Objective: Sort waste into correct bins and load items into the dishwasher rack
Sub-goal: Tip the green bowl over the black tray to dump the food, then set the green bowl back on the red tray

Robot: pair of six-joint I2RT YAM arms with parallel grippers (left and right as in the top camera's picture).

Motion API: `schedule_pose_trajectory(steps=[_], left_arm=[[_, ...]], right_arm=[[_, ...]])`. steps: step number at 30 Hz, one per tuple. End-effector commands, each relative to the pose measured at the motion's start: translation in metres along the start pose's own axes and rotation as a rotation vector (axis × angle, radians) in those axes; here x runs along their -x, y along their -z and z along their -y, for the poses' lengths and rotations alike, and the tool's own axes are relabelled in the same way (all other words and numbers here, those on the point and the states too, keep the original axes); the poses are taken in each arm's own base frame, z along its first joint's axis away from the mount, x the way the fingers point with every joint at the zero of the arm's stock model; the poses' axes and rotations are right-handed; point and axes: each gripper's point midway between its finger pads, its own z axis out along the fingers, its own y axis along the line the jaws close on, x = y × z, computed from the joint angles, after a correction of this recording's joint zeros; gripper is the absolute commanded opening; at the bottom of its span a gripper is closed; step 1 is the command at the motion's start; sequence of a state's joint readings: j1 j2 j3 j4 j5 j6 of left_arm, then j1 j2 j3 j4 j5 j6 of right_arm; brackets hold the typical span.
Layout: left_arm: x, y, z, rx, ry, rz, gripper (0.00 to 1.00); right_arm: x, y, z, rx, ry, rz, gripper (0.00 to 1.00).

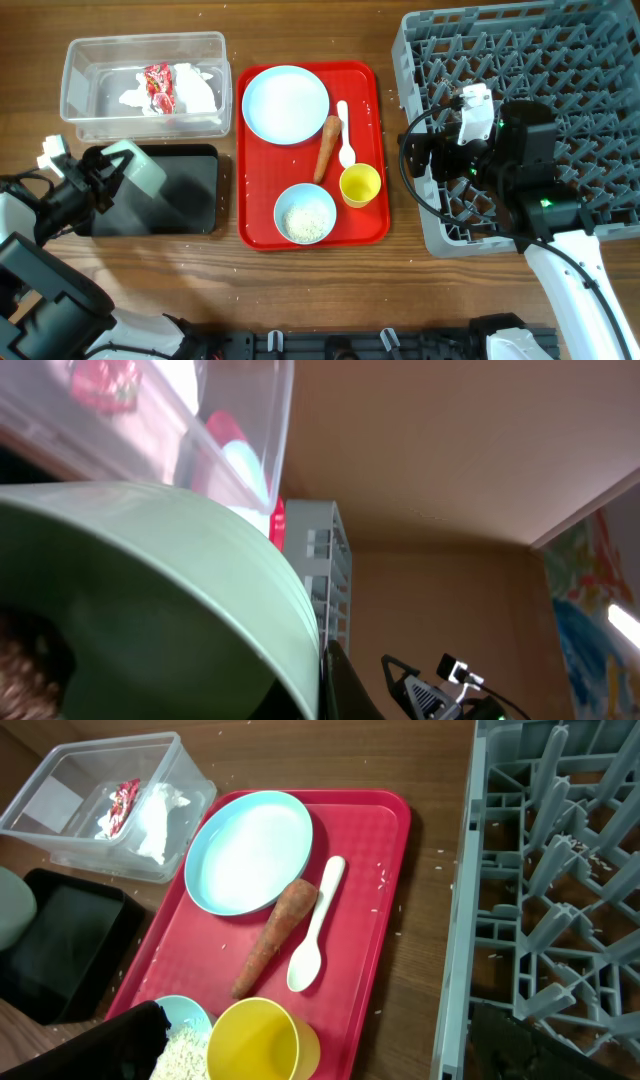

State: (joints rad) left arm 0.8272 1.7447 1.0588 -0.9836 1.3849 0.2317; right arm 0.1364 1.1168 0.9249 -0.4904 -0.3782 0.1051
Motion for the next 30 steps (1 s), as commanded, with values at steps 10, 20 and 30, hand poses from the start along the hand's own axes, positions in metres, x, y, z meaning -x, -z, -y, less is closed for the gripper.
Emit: schedule_pose_trajectory(steps=[10,20,30], left_arm=[[0.022,0.019,-0.016,0.047,0.086,0.085,0.04],[-0.004,-0.032,0.054,0.048,-0.213,-0.067,0.04],[-0.099,-0.152,0.080,0.552,-0.794,-0.222,0.04]], right_arm=[[0.007,0.001,-0.004,0.020,-0.022,0.013,1.00],[0.009,0.001,-0.004,0.021,-0.020,0.019,1.00],[0.008,0.001,-0.004,0.020,-0.021,0.017,1.00]])
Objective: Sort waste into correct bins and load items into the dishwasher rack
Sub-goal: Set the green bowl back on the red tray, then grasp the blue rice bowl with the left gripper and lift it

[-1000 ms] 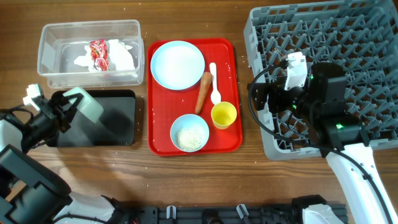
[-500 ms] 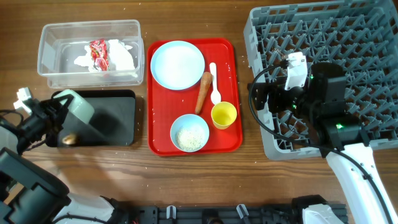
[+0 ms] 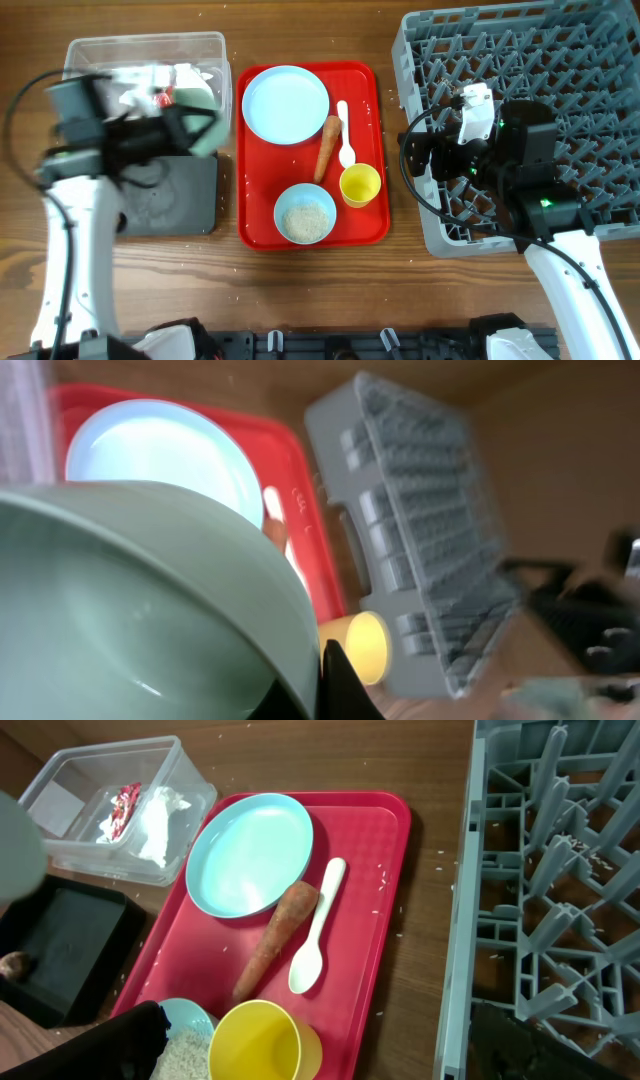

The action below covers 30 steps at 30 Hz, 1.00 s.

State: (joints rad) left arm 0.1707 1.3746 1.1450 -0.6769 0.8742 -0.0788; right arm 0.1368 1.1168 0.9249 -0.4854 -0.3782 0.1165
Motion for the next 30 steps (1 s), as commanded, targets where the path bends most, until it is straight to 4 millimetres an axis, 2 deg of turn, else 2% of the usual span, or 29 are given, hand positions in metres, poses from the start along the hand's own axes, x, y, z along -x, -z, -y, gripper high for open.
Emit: schedule_pose_trajectory(steps=[1,5,8,11,15,16,18,20,21,24,28,30], left_arm=[[-0.019,-0.045,-0.003,0.358,-0.178,-0.057,0.04],[-0.055,-0.088,0.001,0.556,-0.356,-0.151,0.04],[-0.076,-0.114,-0.008,0.655,-0.440,-0.215,0.04],[-0.092,-0.136,-0.040,0.749,-0.429,-0.282,0.04],[-0.115,-0.146,-0.064,0.791,-0.414,-0.386,0.04],[-0.117,-0.146,-0.065,0.793,-0.413,-0.390,0.07],[-0.115,-0.147,-0.065,0.791,-0.414,-0.385,0.26],[-0.114,-0.148,-0.064,0.789,-0.414,-0.379,0.40],[-0.114,-0.148,-0.064,0.788,-0.414,-0.378,0.43],[-0.104,-0.141,-0.052,0.786,-0.415,-0.373,0.47],[-0.083,-0.109,-0.003,0.719,-0.399,-0.383,0.50],[-0.091,-0.104,0.027,0.595,-0.403,-0.409,0.56]], right_arm=[[0.007,0.001,-0.004,0.019,-0.012,0.011,1.00],[0.006,0.001,-0.003,0.014,-0.013,0.009,1.00],[0.005,0.001,-0.003,0.014,-0.014,0.003,1.00],[0.003,0.001,-0.002,0.009,-0.015,-0.003,0.99],[0.001,0.001,0.001,-0.007,-0.020,-0.011,1.00],[0.001,0.001,0.001,-0.007,-0.020,-0.011,1.00],[0.001,0.001,0.001,-0.007,-0.019,-0.011,1.00],[0.001,0.001,0.001,-0.007,-0.020,-0.011,1.00],[0.001,0.001,0.001,-0.007,-0.019,-0.011,1.00],[0.001,0.001,0.001,-0.007,-0.020,-0.011,1.00],[0.001,0.001,0.001,-0.007,-0.020,-0.010,1.00],[0.001,0.001,0.001,-0.007,-0.020,-0.011,1.00]])
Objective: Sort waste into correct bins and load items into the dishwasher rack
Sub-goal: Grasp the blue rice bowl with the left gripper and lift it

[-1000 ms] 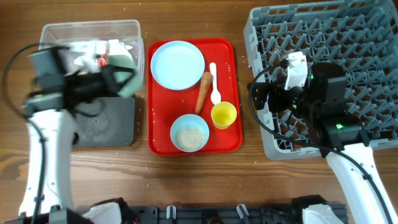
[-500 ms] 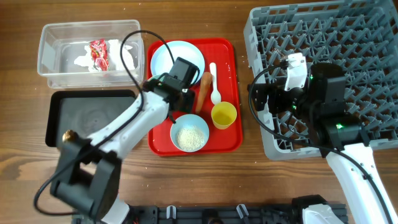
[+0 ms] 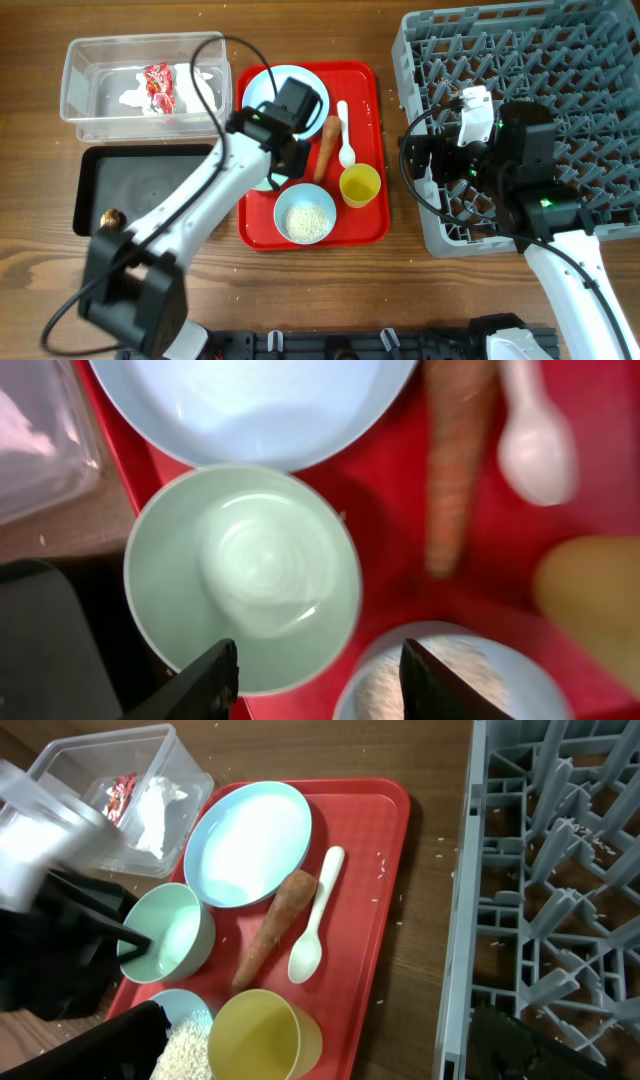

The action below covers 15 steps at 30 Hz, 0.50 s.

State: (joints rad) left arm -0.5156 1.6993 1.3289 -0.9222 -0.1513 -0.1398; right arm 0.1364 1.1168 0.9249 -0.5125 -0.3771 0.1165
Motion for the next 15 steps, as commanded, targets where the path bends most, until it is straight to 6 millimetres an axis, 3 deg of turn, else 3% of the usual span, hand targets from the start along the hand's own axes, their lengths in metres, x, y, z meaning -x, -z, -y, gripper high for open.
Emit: schedule_pose_trajectory(steps=[1,8,15], left_arm=[[0.000,0.044,0.037,-0.207,-0.076,0.039,0.57],[-0.073,0.011,0.079,-0.248,-0.300,-0.149,0.59],[-0.103,-0.019,0.101,-0.254,-0.386,-0.190,0.65]], right_arm=[[0.007,0.001,0.000,-0.003,-0.010,0.013,1.00],[0.006,0.001,0.000,-0.003,-0.011,0.011,1.00],[0.005,0.001,0.000,-0.003,-0.012,0.007,1.00]])
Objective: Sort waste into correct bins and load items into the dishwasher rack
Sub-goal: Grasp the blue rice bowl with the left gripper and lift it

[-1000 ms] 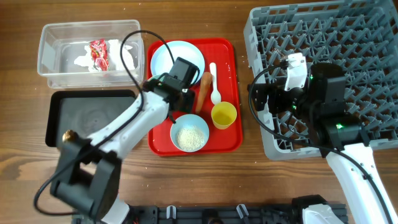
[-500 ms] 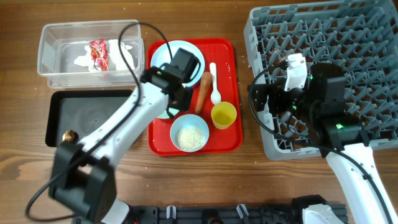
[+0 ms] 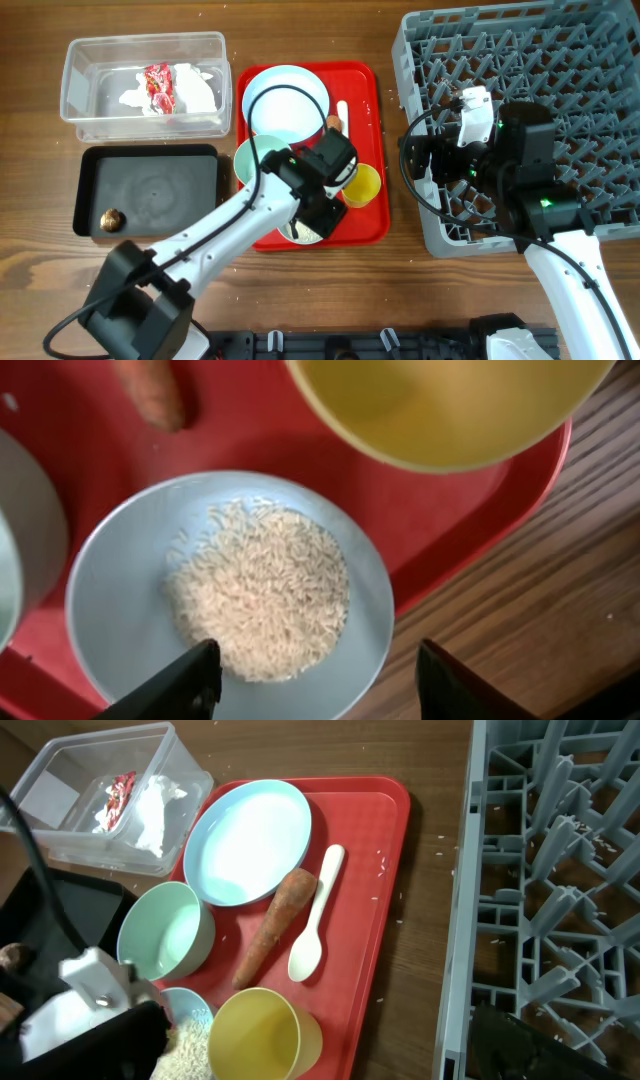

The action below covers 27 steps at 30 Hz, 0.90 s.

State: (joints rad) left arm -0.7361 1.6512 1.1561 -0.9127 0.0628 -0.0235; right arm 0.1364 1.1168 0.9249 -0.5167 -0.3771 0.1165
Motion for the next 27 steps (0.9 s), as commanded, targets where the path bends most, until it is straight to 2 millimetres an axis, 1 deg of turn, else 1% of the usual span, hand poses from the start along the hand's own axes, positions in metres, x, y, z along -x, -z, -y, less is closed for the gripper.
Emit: schedule_pose_trajectory(steps=[1,3,6,8,10,12,16,18,20,21,22,27], left_arm=[[-0.015,-0.024,0.011,-0.016,-0.063,-0.061,0.66],[-0.018,-0.034,0.014,-0.015,-0.088,-0.089,0.64],[-0.020,-0.047,0.014,-0.013,-0.087,-0.118,0.62],[-0.021,-0.058,0.013,-0.011,-0.085,-0.137,0.55],[-0.023,-0.062,0.012,-0.009,-0.085,-0.151,0.44],[-0.021,-0.063,0.012,-0.010,-0.084,-0.143,0.35],[-0.018,-0.063,0.013,-0.011,-0.085,-0.130,0.34],[-0.017,-0.062,0.013,-0.011,-0.080,-0.130,0.30],[-0.014,-0.058,0.014,-0.011,-0.078,-0.127,0.15],[-0.012,-0.055,0.013,-0.011,-0.077,-0.125,0.06],[-0.010,-0.052,0.014,-0.011,-0.076,-0.123,0.04],[0.001,-0.039,0.014,-0.009,-0.065,-0.111,0.04]], right_arm=[[0.006,0.001,0.000,-0.003,-0.011,0.011,1.00],[0.007,0.001,0.000,-0.003,-0.011,0.011,1.00],[0.006,0.001,0.000,-0.003,-0.011,0.010,1.00],[0.006,0.001,0.000,-0.004,-0.012,0.007,1.00],[0.005,0.001,0.001,-0.008,-0.012,0.007,1.00],[0.005,0.001,0.003,-0.019,-0.014,0.005,1.00],[0.005,0.001,0.003,-0.019,-0.014,0.005,1.00],[0.005,0.001,0.003,-0.019,-0.013,0.005,1.00],[0.005,0.001,0.003,-0.019,-0.014,0.005,0.99],[0.005,0.001,0.002,-0.019,-0.014,0.006,1.00],[0.005,0.001,0.002,-0.019,-0.013,0.006,1.00],[0.005,0.001,0.003,-0.019,-0.013,0.006,1.00]])
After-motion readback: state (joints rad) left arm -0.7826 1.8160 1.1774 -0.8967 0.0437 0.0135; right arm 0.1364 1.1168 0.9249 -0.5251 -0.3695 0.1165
